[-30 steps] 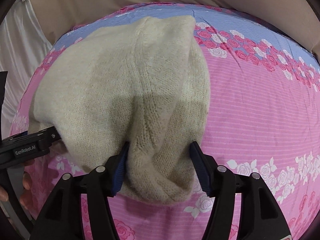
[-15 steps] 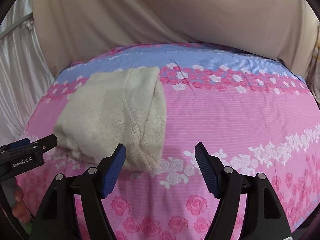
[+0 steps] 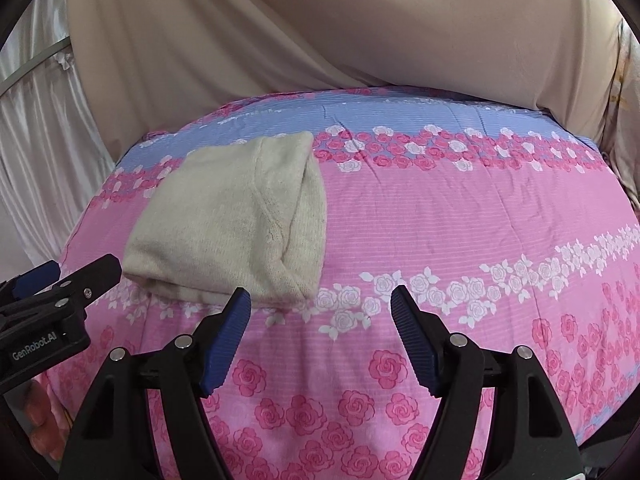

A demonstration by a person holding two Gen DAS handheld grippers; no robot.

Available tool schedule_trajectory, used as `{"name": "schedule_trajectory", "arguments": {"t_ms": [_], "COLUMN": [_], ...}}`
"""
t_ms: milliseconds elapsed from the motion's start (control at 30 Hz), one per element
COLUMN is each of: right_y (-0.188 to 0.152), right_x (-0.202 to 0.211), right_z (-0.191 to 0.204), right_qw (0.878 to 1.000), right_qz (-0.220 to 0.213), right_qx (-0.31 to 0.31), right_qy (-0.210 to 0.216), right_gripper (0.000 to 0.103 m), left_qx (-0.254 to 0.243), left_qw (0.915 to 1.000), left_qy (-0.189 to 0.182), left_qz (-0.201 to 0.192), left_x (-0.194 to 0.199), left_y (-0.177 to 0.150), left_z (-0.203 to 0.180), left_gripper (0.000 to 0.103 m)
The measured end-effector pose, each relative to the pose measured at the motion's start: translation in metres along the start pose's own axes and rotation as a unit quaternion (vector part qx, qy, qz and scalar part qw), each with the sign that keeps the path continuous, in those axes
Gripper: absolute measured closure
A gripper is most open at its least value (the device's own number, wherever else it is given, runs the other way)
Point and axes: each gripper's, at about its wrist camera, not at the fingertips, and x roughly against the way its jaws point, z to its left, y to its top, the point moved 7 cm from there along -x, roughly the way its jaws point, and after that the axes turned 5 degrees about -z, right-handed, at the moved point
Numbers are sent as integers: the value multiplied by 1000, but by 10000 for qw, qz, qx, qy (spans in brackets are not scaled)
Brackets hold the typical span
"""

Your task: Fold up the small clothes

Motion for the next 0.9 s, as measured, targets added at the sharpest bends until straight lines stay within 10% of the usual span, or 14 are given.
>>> {"name": "schedule_trajectory", "arguments": {"t_ms": [900], "right_y": [-3], "right_x": [5], "right_z": [20], "right_qw": [9996], "right_qz": [-54], "right_qx": [283], "right_qy": [-13], "right_gripper": [33], "left_qx": [259], "left_qw": [9986], "left_qy": [458], "left_qz": [82], "left_x": [-4], "left_y": [-14], "left_z": [20], "left_gripper": [5]}}
